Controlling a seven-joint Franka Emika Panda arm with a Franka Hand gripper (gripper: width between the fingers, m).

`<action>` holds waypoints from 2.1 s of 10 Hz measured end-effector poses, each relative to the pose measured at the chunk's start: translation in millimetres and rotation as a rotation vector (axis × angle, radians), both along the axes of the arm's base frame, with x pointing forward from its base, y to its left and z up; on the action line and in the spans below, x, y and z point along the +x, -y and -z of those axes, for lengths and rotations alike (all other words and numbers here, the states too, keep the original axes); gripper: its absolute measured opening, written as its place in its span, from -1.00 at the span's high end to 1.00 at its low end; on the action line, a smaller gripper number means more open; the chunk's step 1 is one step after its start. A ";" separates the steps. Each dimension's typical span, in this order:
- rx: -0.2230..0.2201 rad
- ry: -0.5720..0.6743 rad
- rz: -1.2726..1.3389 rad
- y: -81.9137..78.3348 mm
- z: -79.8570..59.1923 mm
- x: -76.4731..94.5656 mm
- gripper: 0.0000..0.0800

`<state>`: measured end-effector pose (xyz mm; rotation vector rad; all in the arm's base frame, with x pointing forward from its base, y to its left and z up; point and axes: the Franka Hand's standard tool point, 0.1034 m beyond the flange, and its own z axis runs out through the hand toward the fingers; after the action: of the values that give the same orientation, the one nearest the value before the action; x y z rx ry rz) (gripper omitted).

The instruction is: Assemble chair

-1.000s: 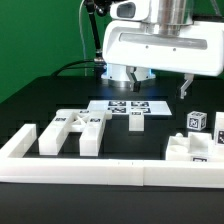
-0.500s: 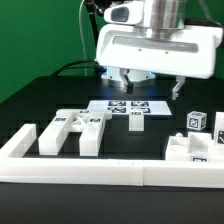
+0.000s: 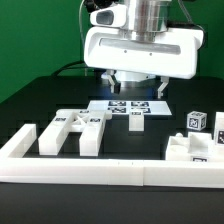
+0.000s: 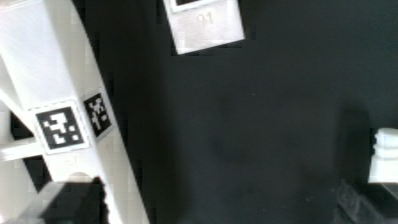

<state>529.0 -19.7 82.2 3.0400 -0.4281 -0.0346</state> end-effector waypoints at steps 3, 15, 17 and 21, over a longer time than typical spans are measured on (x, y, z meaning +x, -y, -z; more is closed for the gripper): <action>0.001 -0.008 -0.111 -0.4 9.6 -12.5 -0.62; 0.079 -0.394 -0.338 -12.5 23.0 -26.6 -0.62; 0.093 -0.508 -0.328 -12.5 23.7 -34.0 -0.62; 0.115 -0.775 -0.286 -4.4 32.3 -29.6 -0.62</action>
Offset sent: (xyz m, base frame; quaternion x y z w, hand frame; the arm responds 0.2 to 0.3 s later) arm -0.0090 0.0121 -0.0108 -0.0039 0.0258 -0.2625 0.9646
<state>499.4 -15.3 49.9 2.8390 0.0745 -1.1877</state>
